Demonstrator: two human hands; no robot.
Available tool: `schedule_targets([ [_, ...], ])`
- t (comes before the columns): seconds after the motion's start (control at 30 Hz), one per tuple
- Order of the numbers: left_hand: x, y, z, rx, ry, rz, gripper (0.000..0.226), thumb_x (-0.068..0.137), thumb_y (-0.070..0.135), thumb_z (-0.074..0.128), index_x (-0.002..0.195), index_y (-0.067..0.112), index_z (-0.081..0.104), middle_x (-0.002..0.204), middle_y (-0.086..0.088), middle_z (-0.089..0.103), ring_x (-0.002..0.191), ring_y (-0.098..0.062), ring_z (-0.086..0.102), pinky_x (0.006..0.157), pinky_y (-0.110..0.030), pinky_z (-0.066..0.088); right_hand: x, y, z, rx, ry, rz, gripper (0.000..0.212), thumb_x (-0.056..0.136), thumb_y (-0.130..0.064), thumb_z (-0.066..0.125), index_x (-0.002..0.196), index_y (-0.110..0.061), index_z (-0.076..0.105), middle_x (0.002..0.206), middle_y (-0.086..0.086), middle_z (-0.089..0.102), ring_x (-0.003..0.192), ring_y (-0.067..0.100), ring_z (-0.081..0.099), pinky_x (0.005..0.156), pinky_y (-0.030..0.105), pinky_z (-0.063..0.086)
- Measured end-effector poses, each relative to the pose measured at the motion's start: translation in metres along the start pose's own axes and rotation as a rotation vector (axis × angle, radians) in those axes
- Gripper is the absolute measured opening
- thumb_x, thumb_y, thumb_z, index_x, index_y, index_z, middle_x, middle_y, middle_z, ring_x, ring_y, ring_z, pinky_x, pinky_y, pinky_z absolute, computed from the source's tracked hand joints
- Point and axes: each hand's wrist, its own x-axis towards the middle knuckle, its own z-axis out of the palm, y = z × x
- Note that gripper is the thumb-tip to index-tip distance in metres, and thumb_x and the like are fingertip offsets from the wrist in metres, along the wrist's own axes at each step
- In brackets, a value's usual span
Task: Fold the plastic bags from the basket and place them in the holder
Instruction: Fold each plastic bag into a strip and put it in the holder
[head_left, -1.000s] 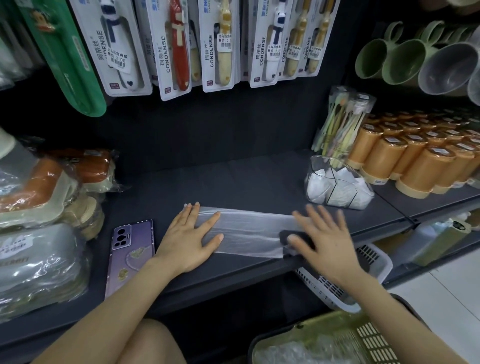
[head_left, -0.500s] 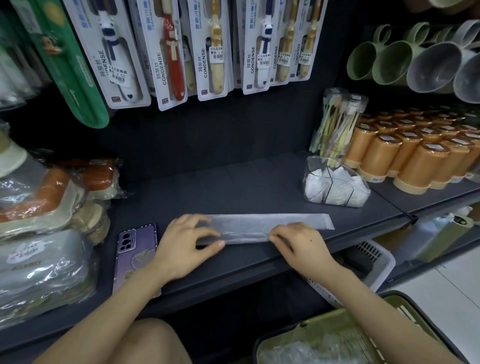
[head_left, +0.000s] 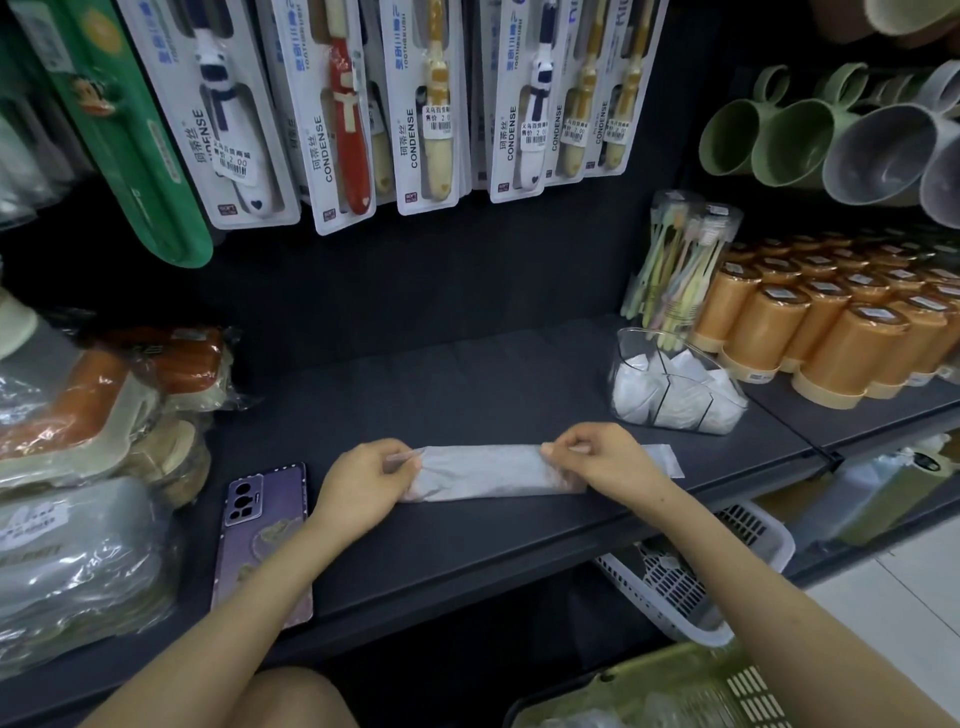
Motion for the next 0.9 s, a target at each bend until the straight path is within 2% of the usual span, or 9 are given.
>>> schedule_targets([
  [0.07, 0.001, 0.002, 0.001, -0.017, 0.042, -0.050, 0.011, 0.093, 0.023, 0.060, 0.095, 0.018, 0.070, 0.093, 0.000, 0.070, 0.094, -0.020, 0.062, 0.076, -0.028, 0.042, 0.005, 0.003, 0.003, -0.043, 0.040, 0.034, 0.031, 0.083, -0.039, 0.068, 0.065, -0.015, 0.064, 0.060, -0.001, 0.067, 0.061, 0.014, 0.061, 0.078, 0.040, 0.054],
  [0.23, 0.001, 0.009, -0.002, -0.068, 0.122, -0.205, 0.028, 0.092, 0.020, 0.057, 0.120, 0.013, 0.059, 0.113, -0.008, 0.065, 0.103, -0.027, 0.058, 0.074, -0.028, 0.037, 0.009, -0.005, 0.010, -0.249, 0.100, 0.079, 0.032, 0.085, -0.038, 0.064, 0.059, -0.019, 0.061, 0.069, -0.001, 0.067, 0.076, 0.018, 0.063, 0.073, 0.033, 0.049],
  [0.3, -0.003, 0.015, -0.002, 0.159, 0.306, -0.099, 0.037, 0.090, 0.020, 0.059, 0.125, 0.008, 0.057, 0.114, -0.017, 0.063, 0.103, -0.038, 0.058, 0.081, -0.037, 0.043, 0.009, -0.009, 0.012, -0.310, 0.106, 0.083, 0.035, 0.086, -0.037, 0.062, 0.058, -0.017, 0.059, 0.068, 0.000, 0.065, 0.075, 0.020, 0.062, 0.069, 0.031, 0.047],
  [0.37, -0.007, 0.022, 0.008, 0.368, 0.442, 0.156, 0.038, 0.084, 0.022, 0.053, 0.116, 0.005, 0.064, 0.110, -0.021, 0.065, 0.095, -0.042, 0.061, 0.082, -0.045, 0.049, 0.010, -0.011, 0.014, -0.355, 0.109, 0.081, 0.032, 0.087, -0.038, 0.062, 0.062, -0.017, 0.062, 0.070, -0.001, 0.064, 0.075, 0.019, 0.059, 0.063, 0.028, 0.041],
  [0.43, -0.011, 0.031, 0.024, 0.472, 0.337, 0.323, 0.045, 0.087, 0.028, 0.041, 0.119, 0.009, 0.066, 0.123, -0.021, 0.062, 0.107, -0.042, 0.060, 0.094, -0.049, 0.047, 0.010, -0.013, 0.015, -0.369, 0.118, 0.075, 0.030, 0.088, -0.038, 0.062, 0.071, -0.014, 0.068, 0.077, 0.001, 0.067, 0.077, 0.018, 0.059, 0.060, 0.026, 0.036],
  [0.5, -0.017, 0.043, 0.038, 0.566, 0.095, 0.257, 0.049, 0.100, 0.033, 0.032, 0.143, 0.016, 0.045, 0.152, -0.018, 0.035, 0.139, -0.039, 0.033, 0.117, -0.046, 0.019, 0.010, -0.014, 0.015, -0.374, 0.124, 0.070, 0.031, 0.088, -0.037, 0.062, 0.076, -0.010, 0.070, 0.080, 0.002, 0.069, 0.081, 0.019, 0.061, 0.058, 0.026, 0.034],
  [0.57, -0.016, 0.042, 0.051, 0.632, -0.037, 0.137, 0.053, 0.104, 0.042, 0.021, 0.154, 0.024, 0.017, 0.161, -0.014, 0.006, 0.148, -0.035, 0.003, 0.120, -0.044, -0.005, 0.010, -0.014, 0.015, -0.369, 0.127, 0.066, 0.030, 0.088, -0.035, 0.061, 0.077, -0.009, 0.070, 0.080, 0.003, 0.069, 0.081, 0.020, 0.061, 0.054, 0.023, 0.033],
  [0.77, -0.013, 0.034, 0.060, 0.672, -0.128, 0.047, 0.067, 0.095, 0.061, 0.002, 0.154, 0.030, 0.001, 0.161, -0.015, -0.003, 0.148, -0.034, -0.007, 0.120, -0.045, -0.007, 0.012, -0.010, 0.016, -0.364, 0.104, 0.065, 0.028, 0.090, -0.032, 0.060, 0.082, -0.006, 0.070, 0.085, 0.005, 0.069, 0.084, 0.022, 0.062, 0.062, 0.025, 0.033],
  [0.9, -0.014, 0.036, 0.060, 0.652, -0.136, 0.045, 0.060, 0.099, 0.057, 0.012, 0.154, 0.034, -0.001, 0.161, -0.013, -0.007, 0.148, -0.032, -0.011, 0.119, -0.046, -0.009, 0.012, -0.008, 0.012, -0.247, 0.099, 0.041, 0.016, 0.090, -0.029, 0.062, 0.086, -0.015, 0.067, 0.090, 0.001, 0.069, 0.090, 0.020, 0.063, 0.071, 0.026, 0.041],
])
